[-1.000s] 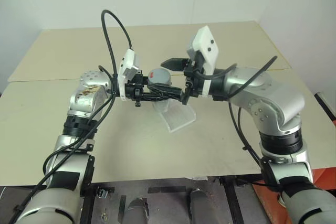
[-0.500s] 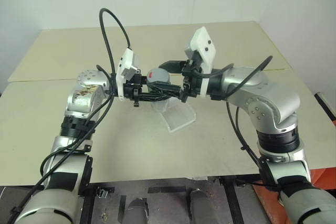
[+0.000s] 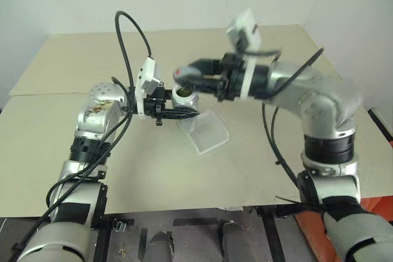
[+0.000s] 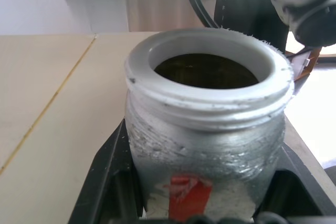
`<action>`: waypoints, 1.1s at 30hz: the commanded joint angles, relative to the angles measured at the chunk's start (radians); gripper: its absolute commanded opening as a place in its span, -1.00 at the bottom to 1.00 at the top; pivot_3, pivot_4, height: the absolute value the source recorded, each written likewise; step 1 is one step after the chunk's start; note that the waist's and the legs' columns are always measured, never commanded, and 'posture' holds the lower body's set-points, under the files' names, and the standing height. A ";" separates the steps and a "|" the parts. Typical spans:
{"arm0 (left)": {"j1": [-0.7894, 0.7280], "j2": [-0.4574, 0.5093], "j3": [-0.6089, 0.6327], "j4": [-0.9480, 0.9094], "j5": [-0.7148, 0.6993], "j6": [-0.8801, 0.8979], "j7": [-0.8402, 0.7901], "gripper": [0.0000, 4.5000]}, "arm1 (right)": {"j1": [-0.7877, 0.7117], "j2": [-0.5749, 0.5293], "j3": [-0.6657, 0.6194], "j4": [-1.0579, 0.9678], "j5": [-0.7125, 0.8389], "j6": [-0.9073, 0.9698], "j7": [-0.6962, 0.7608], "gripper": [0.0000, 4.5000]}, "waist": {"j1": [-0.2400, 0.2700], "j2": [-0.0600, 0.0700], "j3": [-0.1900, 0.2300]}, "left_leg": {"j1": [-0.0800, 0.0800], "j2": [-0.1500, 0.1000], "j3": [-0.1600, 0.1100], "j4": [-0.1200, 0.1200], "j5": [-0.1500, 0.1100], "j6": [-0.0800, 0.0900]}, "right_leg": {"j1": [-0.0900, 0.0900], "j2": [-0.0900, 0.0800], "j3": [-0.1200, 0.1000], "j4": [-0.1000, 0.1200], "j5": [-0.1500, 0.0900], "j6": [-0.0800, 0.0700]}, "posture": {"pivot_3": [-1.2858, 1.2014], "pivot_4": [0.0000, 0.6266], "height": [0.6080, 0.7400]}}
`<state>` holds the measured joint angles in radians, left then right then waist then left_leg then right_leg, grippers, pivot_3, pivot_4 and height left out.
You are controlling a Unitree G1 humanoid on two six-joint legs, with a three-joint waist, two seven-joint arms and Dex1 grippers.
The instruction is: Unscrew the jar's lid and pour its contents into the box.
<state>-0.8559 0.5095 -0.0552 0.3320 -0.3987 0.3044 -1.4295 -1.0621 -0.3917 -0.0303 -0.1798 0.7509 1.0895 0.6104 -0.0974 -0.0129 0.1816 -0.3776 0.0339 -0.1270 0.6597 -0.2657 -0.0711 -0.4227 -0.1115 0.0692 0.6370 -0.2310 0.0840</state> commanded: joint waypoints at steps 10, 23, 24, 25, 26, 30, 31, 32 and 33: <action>-0.002 0.041 0.060 -0.016 -0.015 -0.017 0.044 -0.12 | 0.401 -0.241 -0.039 -0.124 -0.259 -0.286 -0.029 0.22 | 0.011 0.000 0.000 | -0.002 0.000 0.000 0.000 0.000 0.000 | 0.000 0.000 0.000 -0.003 0.000 0.000 | 0.03 -0.52 1.00; 0.021 0.081 0.091 -0.024 0.018 -0.057 0.142 -0.12 | 0.678 -0.191 0.048 0.042 -0.492 -0.389 -0.131 0.62 | 0.001 0.000 0.000 | 0.001 0.000 0.001 0.000 0.000 0.001 | 0.001 0.000 0.001 -0.006 0.000 0.000 | 0.03 -0.52 1.00; 0.024 0.079 0.091 -0.031 0.020 -0.062 0.154 -0.12 | 0.676 -0.203 0.048 0.030 -0.490 -0.378 -0.116 0.77 | 0.002 0.000 0.000 | 0.001 0.000 0.001 0.000 0.000 0.000 | 0.002 0.000 0.001 -0.007 0.000 0.000 | 0.03 -0.52 1.00; 0.026 0.076 0.091 -0.041 0.026 -0.071 0.175 -0.12 | 0.674 -0.221 0.030 -0.006 -0.462 -0.346 -0.089 0.92 | 0.003 0.000 0.000 | 0.001 0.000 0.001 0.000 0.000 0.000 | 0.001 0.000 0.001 -0.007 0.000 0.000 | 0.03 -0.52 1.00; 0.029 0.071 0.087 -0.052 0.047 -0.100 0.203 -0.12 | 0.666 -0.247 0.000 -0.058 -0.406 -0.291 -0.047 0.97 | 0.003 0.000 0.000 | 0.001 0.000 0.001 0.000 0.000 0.000 | 0.001 0.000 0.001 -0.007 0.000 0.000 | 0.03 -0.52 1.00; 0.026 0.038 0.052 -0.046 0.199 -0.320 0.357 -0.12 | 0.613 -0.357 -0.117 -0.208 -0.159 -0.071 0.100 0.97 | 0.015 0.000 0.000 | 0.000 0.000 0.001 0.000 0.000 0.000 | 0.001 0.000 0.001 -0.008 0.000 0.000 | 0.03 -0.52 1.00; 0.018 0.027 0.022 -0.013 0.295 -0.449 0.440 -0.12 | 0.582 -0.388 -0.139 -0.230 -0.086 0.001 0.133 0.97 | 0.017 0.000 0.000 | 0.000 0.000 0.001 0.000 0.000 0.000 | 0.002 0.000 0.001 -0.008 0.000 0.000 | 0.03 -0.52 1.00; 0.010 0.021 -0.004 0.023 0.379 -0.561 0.514 -0.12 | 0.556 -0.409 -0.152 -0.242 -0.030 0.056 0.156 0.97 | 0.022 0.000 0.000 | 0.001 0.000 0.001 0.000 0.000 0.000 | 0.003 0.000 0.000 -0.008 0.000 0.000 | 0.03 -0.52 1.00; -0.005 0.012 -0.032 0.064 0.474 -0.656 0.615 -0.12 | 0.529 -0.421 -0.160 -0.251 0.020 0.100 0.172 0.97 | 0.027 0.000 0.000 | 0.003 0.000 0.001 0.000 0.000 0.001 | 0.003 0.000 0.001 -0.008 0.000 0.000 | 0.03 -0.52 1.00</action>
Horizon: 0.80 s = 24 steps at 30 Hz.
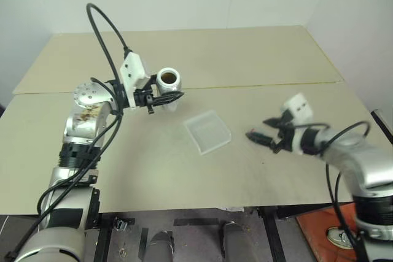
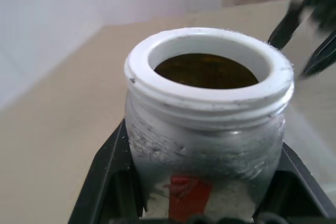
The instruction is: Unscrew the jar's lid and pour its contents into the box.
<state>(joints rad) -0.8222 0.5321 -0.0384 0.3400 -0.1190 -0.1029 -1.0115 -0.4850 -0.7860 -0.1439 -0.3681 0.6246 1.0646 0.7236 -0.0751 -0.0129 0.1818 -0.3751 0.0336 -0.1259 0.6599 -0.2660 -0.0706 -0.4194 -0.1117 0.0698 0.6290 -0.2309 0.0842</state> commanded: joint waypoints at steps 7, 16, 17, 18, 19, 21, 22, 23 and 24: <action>-0.328 0.095 -0.484 0.332 1.163 -0.658 1.245 -0.12 | -0.231 -0.048 -0.006 -0.035 0.247 0.253 0.049 0.97 | 0.028 -0.001 0.000 | -0.004 -0.001 0.000 0.001 0.000 0.000 | -0.002 -0.001 0.000 -0.001 0.001 0.002 | 0.03 -0.52 1.00; -0.526 -0.007 -0.876 0.514 1.616 -0.467 1.718 -0.12 | -0.342 -0.036 -0.006 -0.001 0.270 0.271 0.022 0.97 | 0.045 -0.001 0.000 | -0.010 -0.003 0.000 0.001 0.000 0.000 | -0.006 -0.002 0.000 0.001 0.002 0.004 | 0.03 -0.52 1.00; -0.526 -0.015 -0.895 0.525 1.627 -0.461 1.714 -0.12 | -0.347 -0.028 -0.024 -0.001 0.283 0.277 0.009 0.97 | 0.044 -0.001 0.000 | -0.011 -0.003 0.000 0.001 0.000 0.000 | -0.006 -0.002 0.000 0.001 0.002 0.004 | 0.03 -0.52 1.00; -0.528 -0.021 -0.907 0.535 1.629 -0.457 1.715 -0.12 | -0.350 -0.022 -0.037 -0.001 0.295 0.284 -0.003 0.97 | 0.044 -0.001 0.000 | -0.011 -0.003 0.000 0.001 0.000 0.000 | -0.007 -0.002 0.000 0.001 0.002 0.004 | 0.03 -0.52 1.00; -0.531 -0.027 -0.915 0.540 1.632 -0.443 1.712 -0.12 | -0.352 -0.016 -0.052 -0.006 0.307 0.292 -0.015 0.97 | 0.044 -0.001 0.000 | -0.011 -0.003 0.000 0.001 0.000 0.000 | -0.007 -0.002 0.000 0.002 0.002 0.004 | 0.03 -0.52 1.00; -0.542 -0.036 -0.927 0.555 1.629 -0.433 1.708 -0.12 | -0.349 -0.007 -0.081 -0.022 0.340 0.308 -0.034 0.97 | 0.046 -0.001 0.000 | -0.011 -0.003 0.000 0.001 0.000 0.000 | -0.006 -0.002 0.000 0.002 0.002 0.004 | 0.03 -0.52 1.00; -0.547 -0.038 -0.932 0.558 1.631 -0.427 1.705 -0.12 | -0.346 -0.003 -0.093 -0.031 0.356 0.315 -0.044 0.97 | 0.047 -0.001 0.000 | -0.011 -0.003 0.000 0.001 0.000 0.000 | -0.006 -0.002 0.000 0.002 0.002 0.004 | 0.03 -0.52 1.00; -0.552 -0.040 -0.935 0.564 1.628 -0.429 1.707 -0.12 | -0.343 -0.001 -0.100 -0.037 0.369 0.319 -0.052 0.97 | 0.048 -0.001 0.000 | -0.011 -0.003 0.000 0.001 0.000 0.000 | -0.006 -0.002 0.000 0.002 0.002 0.004 | 0.03 -0.52 1.00; -0.555 -0.040 -0.937 0.567 1.628 -0.426 1.713 -0.12 | -0.340 -0.001 -0.104 -0.041 0.380 0.321 -0.059 0.97 | 0.050 -0.001 0.000 | -0.011 -0.003 0.000 0.001 0.000 0.000 | -0.006 -0.002 0.000 0.001 0.002 0.004 | 0.03 -0.52 1.00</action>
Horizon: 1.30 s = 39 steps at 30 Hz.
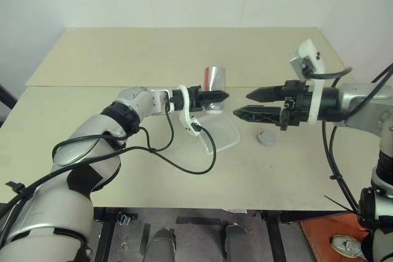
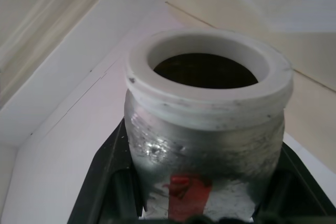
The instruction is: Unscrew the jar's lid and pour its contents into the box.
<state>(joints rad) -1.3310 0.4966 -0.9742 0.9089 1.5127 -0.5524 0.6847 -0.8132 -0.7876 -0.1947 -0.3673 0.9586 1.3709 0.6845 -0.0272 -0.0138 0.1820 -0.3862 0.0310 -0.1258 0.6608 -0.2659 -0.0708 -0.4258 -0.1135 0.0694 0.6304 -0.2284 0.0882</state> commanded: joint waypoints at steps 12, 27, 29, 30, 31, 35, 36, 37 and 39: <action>-0.009 0.038 0.083 -0.025 -0.171 -0.037 -0.047 -0.12 | 0.054 -0.019 -0.018 -0.055 0.038 -0.047 -0.033 0.97 | 0.003 0.000 0.000 | 0.000 0.000 0.000 0.000 0.000 0.000 | 0.000 0.000 0.000 0.001 0.000 0.000 | 0.03 -0.52 1.00; 0.421 -0.079 0.830 -0.455 -1.585 0.573 -1.215 -0.12 | 0.123 -0.023 0.015 -0.047 -0.048 -0.200 -0.012 0.97 | -0.022 0.000 0.000 | 0.001 0.000 0.000 0.001 0.001 -0.002 | 0.001 0.000 0.000 0.001 0.000 0.000 | 0.03 -0.52 1.00; 0.466 -0.096 0.902 -0.544 -1.693 0.741 -1.243 -0.12 | 0.130 -0.020 0.024 -0.044 -0.069 -0.227 -0.009 0.97 | -0.028 0.000 0.000 | 0.002 0.001 -0.001 0.001 0.001 -0.002 | 0.002 0.000 0.000 0.001 0.000 0.000 | 0.03 -0.52 1.00; 0.498 -0.102 0.936 -0.576 -1.737 0.794 -1.250 -0.12 | 0.130 -0.015 0.030 -0.038 -0.080 -0.239 -0.009 0.97 | -0.033 0.000 0.000 | 0.003 0.001 -0.001 0.001 0.001 -0.002 | 0.003 0.000 0.000 0.001 0.000 0.000 | 0.03 -0.52 1.00; 0.525 -0.109 0.960 -0.597 -1.762 0.820 -1.249 -0.12 | 0.132 -0.012 0.033 -0.033 -0.088 -0.248 -0.009 0.97 | -0.040 0.001 0.000 | 0.003 0.001 -0.001 0.001 0.001 -0.002 | 0.003 0.000 0.000 0.002 0.000 0.000 | 0.03 -0.52 1.00; 0.612 -0.130 0.991 -0.633 -1.751 0.805 -1.217 -0.12 | 0.132 0.000 0.039 -0.018 -0.104 -0.266 -0.009 0.97 | -0.047 0.000 0.000 | 0.006 0.001 -0.001 0.001 0.001 -0.002 | 0.004 0.000 0.000 0.001 0.000 0.000 | 0.03 -0.52 1.00; 0.632 -0.136 0.991 -0.638 -1.741 0.790 -1.205 -0.12 | 0.134 -0.001 0.038 -0.019 -0.105 -0.266 -0.007 0.97 | -0.045 0.000 0.000 | 0.006 0.001 -0.001 0.001 0.001 -0.002 | 0.004 0.000 0.000 0.001 0.000 -0.001 | 0.03 -0.52 1.00; 0.656 -0.139 0.987 -0.638 -1.728 0.761 -1.200 -0.12 | 0.135 -0.001 0.036 -0.021 -0.104 -0.266 -0.006 0.97 | -0.044 0.000 0.000 | 0.006 0.001 -0.001 0.001 0.001 -0.002 | 0.004 0.000 0.000 0.001 0.000 -0.001 | 0.03 -0.52 1.00; 0.693 -0.155 0.997 -0.643 -1.733 0.746 -1.188 -0.12 | 0.137 0.000 0.033 -0.024 -0.103 -0.262 -0.006 0.97 | -0.043 0.000 0.000 | 0.006 0.001 -0.001 0.001 0.001 -0.002 | 0.004 0.000 0.000 0.001 0.000 -0.001 | 0.03 -0.52 1.00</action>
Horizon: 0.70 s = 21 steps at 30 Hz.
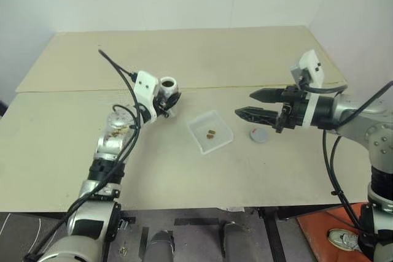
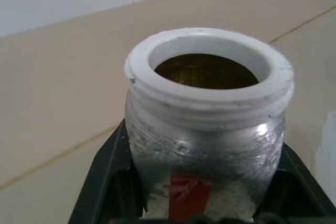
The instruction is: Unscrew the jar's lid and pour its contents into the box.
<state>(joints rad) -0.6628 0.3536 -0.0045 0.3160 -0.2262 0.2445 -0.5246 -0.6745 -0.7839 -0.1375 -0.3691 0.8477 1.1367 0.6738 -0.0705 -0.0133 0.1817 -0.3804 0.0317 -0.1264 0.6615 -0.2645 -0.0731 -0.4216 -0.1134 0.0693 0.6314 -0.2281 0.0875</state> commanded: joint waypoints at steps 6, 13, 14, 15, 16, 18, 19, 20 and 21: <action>0.080 -0.015 0.016 -0.052 0.033 -0.092 0.017 -0.12 | -0.001 -0.004 -0.024 -0.032 0.018 -0.018 0.008 0.97 | 0.002 0.000 0.000 | 0.000 0.000 0.000 0.000 0.000 0.000 | 0.000 0.000 0.000 -0.001 0.000 0.000 | 0.03 -0.52 1.00; 0.152 0.024 0.035 -0.145 0.007 -0.029 -0.028 0.87 | 0.002 0.004 -0.012 -0.043 0.017 -0.012 0.000 1.00 | 0.001 0.000 0.000 | 0.000 0.000 0.000 0.000 0.000 0.000 | 0.000 0.000 0.000 -0.001 0.000 0.000 | 0.03 -0.52 1.00; 0.174 0.040 0.040 -0.182 -0.008 -0.007 -0.047 0.99 | 0.005 0.005 -0.012 -0.045 0.018 -0.011 -0.002 1.00 | 0.000 0.000 0.000 | 0.000 0.000 0.000 0.000 0.000 0.000 | 0.000 0.000 0.000 -0.001 0.000 0.000 | 0.03 -0.52 1.00; 0.199 0.056 0.043 -0.221 -0.015 0.009 -0.060 0.99 | 0.009 0.006 -0.013 -0.047 0.018 -0.010 -0.003 1.00 | 0.000 0.000 0.000 | 0.000 0.000 0.000 0.000 0.000 0.000 | 0.000 0.000 0.000 0.000 0.000 0.000 | 0.03 -0.52 1.00; 0.235 0.084 0.050 -0.271 -0.023 0.034 -0.078 0.99 | 0.019 0.004 -0.017 -0.051 0.018 -0.010 -0.005 1.00 | 0.000 0.000 0.000 | 0.000 0.000 0.000 0.000 0.000 0.000 | 0.000 0.000 0.000 0.000 0.000 0.000 | 0.03 -0.52 1.00; 0.295 0.136 0.076 -0.354 -0.047 0.078 -0.103 0.99 | 0.038 0.005 -0.024 -0.061 0.019 -0.008 -0.009 1.00 | -0.001 0.000 0.000 | 0.000 0.000 0.000 0.000 0.000 0.000 | 0.000 0.000 0.000 0.000 0.000 0.000 | 0.03 -0.52 1.00; 0.323 0.164 0.093 -0.394 -0.063 0.104 -0.117 0.99 | 0.053 0.001 -0.028 -0.067 0.020 -0.010 -0.007 1.00 | 0.000 0.000 0.000 | 0.000 0.000 0.000 0.000 0.000 0.000 | 0.000 0.000 0.000 0.000 0.000 0.000 | 0.03 -0.52 1.00; 0.355 0.202 0.117 -0.437 -0.087 0.126 -0.144 0.99 | 0.072 -0.004 -0.031 -0.076 0.018 -0.015 -0.004 1.00 | 0.000 0.000 0.000 | 0.000 0.001 0.000 -0.001 0.000 0.001 | 0.000 0.000 0.000 0.000 0.000 0.000 | 0.03 -0.52 1.00; 0.386 0.238 0.144 -0.481 -0.115 0.148 -0.171 0.99 | 0.094 -0.013 -0.033 -0.086 0.012 -0.025 0.005 1.00 | 0.001 0.000 0.000 | 0.000 0.001 0.000 -0.001 -0.001 0.001 | 0.000 0.000 0.000 0.000 0.000 0.000 | 0.03 -0.52 1.00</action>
<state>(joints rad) -0.2910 0.5525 0.0756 -0.0693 -0.2910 0.3638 -0.6557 -0.5910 -0.7780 -0.1359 -0.4121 0.8479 1.1365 0.6696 -0.0699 -0.0130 0.1815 -0.3801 0.0325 -0.1263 0.6609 -0.2651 -0.0720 -0.4216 -0.1131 0.0694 0.6312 -0.2282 0.0872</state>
